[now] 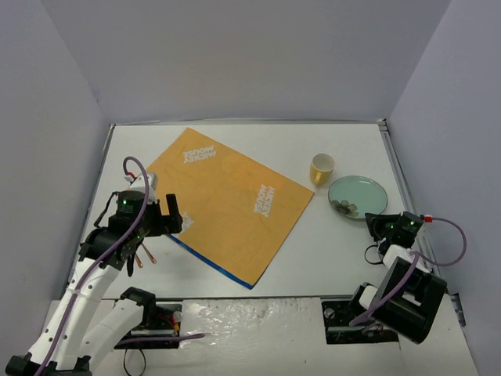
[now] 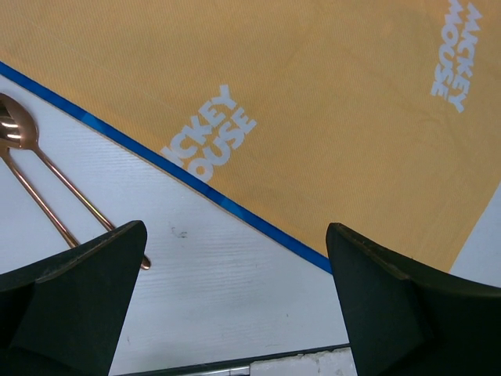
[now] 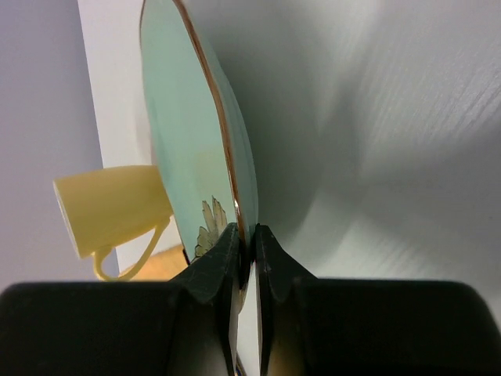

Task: Set the dinner table for one person

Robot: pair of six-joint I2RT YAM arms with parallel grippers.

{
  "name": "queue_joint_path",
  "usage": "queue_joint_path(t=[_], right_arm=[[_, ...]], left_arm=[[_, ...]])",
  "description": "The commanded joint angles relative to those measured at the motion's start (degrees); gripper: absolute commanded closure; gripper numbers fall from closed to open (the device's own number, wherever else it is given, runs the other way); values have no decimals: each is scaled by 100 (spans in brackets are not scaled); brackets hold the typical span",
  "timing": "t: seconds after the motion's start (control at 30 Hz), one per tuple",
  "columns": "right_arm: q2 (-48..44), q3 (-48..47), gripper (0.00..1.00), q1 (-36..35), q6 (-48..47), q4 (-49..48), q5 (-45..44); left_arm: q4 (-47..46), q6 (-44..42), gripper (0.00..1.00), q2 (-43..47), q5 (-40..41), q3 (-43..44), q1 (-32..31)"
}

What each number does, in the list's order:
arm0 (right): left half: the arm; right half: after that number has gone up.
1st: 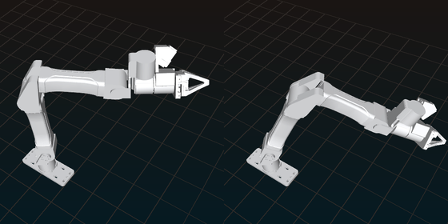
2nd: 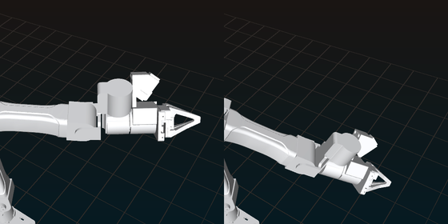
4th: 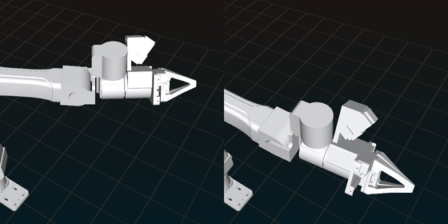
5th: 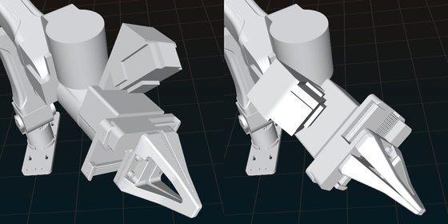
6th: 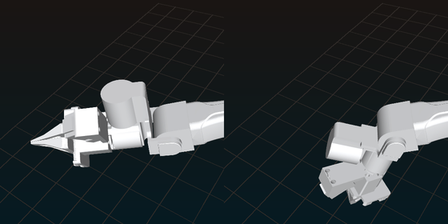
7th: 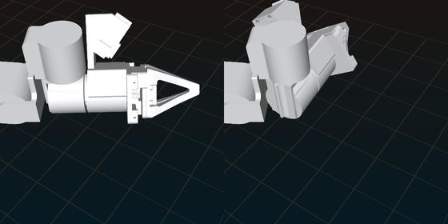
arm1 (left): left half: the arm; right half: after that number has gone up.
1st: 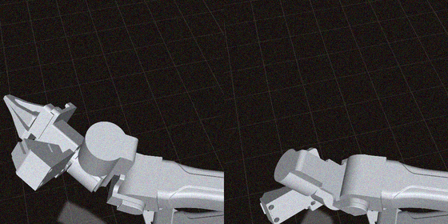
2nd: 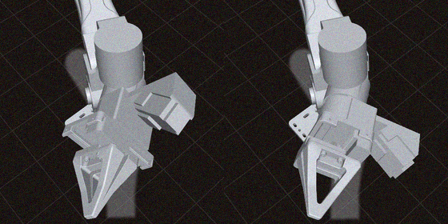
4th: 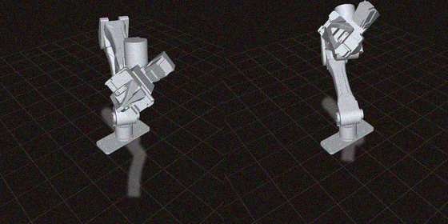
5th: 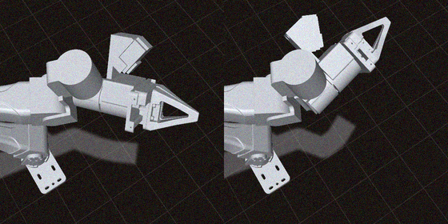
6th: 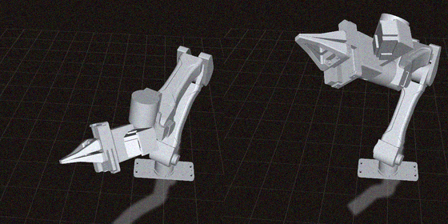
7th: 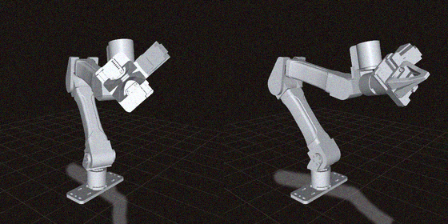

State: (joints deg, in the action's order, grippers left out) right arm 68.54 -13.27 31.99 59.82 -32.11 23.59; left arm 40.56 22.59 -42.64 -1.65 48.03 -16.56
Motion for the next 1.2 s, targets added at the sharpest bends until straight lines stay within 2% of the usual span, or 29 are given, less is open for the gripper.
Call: queue_joint_path(t=[0.0, 0.27, 0.37, 0.47, 0.6, 0.67, 0.93, 1.17], right_arm=[[-1131, -757, 100, 88, -58, 705, 33], [-1482, -1812, 100, 64, 11, 993, 456], [-1300, -2378, 100, -67, 126, 866, 674], [-979, -3168, 100, -493, 92, 887, 883], [-488, -3941, 100, -1479, 14, 997, 802], [-185, -4254, 100, -2237, 26, 1005, 662], [1163, -4876, 100, -4675, -13, 580, 115], [2419, -5189, 100, -5827, -134, 67, 112]], left_arm=[[31, -26, 3, -131, 33, 699, -23], [177, -8, 3, -386, -77, 1261, -49], [232, -38, 3, -447, -52, 1390, -49], [297, -74, 3, -511, -37, 1504, -49], [339, -78, 3, -590, -38, 1596, -49], [348, -61, 3, -614, -45, 1602, -48], [374, 101, 3, -492, 91, 1382, -7], [328, 167, 3, -267, 337, 1013, 28]])
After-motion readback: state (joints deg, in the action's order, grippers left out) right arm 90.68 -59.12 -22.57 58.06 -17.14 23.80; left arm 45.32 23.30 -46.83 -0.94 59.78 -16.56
